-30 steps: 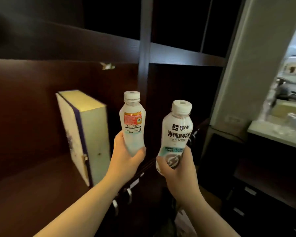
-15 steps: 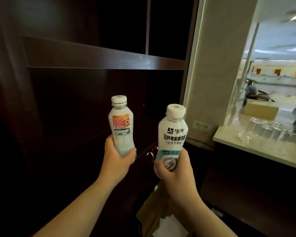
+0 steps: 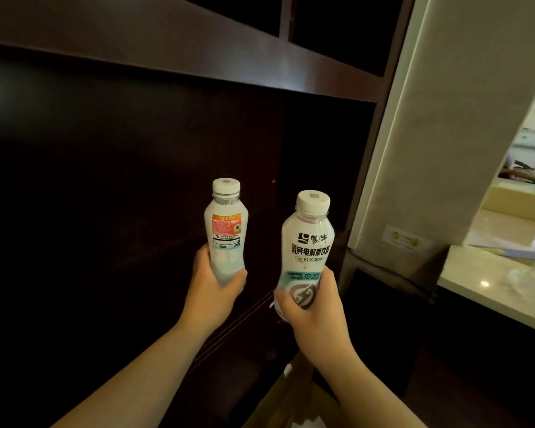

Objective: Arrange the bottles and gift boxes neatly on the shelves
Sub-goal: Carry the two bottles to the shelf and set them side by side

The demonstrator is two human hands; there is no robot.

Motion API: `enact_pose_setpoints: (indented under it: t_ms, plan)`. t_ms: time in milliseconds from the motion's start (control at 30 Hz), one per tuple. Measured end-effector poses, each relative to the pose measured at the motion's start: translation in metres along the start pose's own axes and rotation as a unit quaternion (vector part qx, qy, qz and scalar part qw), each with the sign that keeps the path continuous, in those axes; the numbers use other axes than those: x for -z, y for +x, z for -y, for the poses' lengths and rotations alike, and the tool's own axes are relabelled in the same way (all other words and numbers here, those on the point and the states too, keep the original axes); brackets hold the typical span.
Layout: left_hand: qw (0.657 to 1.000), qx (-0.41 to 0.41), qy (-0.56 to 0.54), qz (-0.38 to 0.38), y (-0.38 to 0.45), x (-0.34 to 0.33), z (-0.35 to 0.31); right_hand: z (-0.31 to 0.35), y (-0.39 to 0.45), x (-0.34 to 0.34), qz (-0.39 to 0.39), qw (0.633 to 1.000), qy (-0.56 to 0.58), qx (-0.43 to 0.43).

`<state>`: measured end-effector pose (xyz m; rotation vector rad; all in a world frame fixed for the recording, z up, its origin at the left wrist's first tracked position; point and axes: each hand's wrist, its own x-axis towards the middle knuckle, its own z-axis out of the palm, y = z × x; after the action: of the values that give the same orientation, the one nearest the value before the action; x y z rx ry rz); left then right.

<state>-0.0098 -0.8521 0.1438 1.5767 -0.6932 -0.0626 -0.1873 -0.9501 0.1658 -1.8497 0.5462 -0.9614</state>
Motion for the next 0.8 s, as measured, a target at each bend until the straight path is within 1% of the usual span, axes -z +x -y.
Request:
enact_pose_setpoints:
  t_ms: [133,200,367,567,667,800]
  plan:
    - [0.995,0.048,0.076,-0.038,0.031,-0.018,0.031,-0.039,0.044,-0.015,0.022,1.0,0.01,-0.018]
    - [0.992,0.07,0.088,-0.063,0.043,-0.031,0.05,-0.066,0.068,-0.026,0.038,0.999,0.01,-0.031]
    - [0.986,0.089,0.099,-0.105,0.068,-0.065,0.097,-0.138,0.134,-0.051,0.081,0.995,0.021,-0.057]
    - [0.969,0.123,0.126,-0.173,0.092,-0.105,0.137,-0.206,0.188,-0.073,0.157,0.986,0.045,-0.042]
    - [0.96,0.137,0.14,-0.202,0.103,-0.117,0.153,-0.228,0.205,-0.077,0.184,0.981,0.049,-0.032]
    - [0.95,0.165,0.122,-0.233,0.112,-0.123,0.168,-0.247,0.221,-0.083,0.207,0.977,0.051,-0.016]
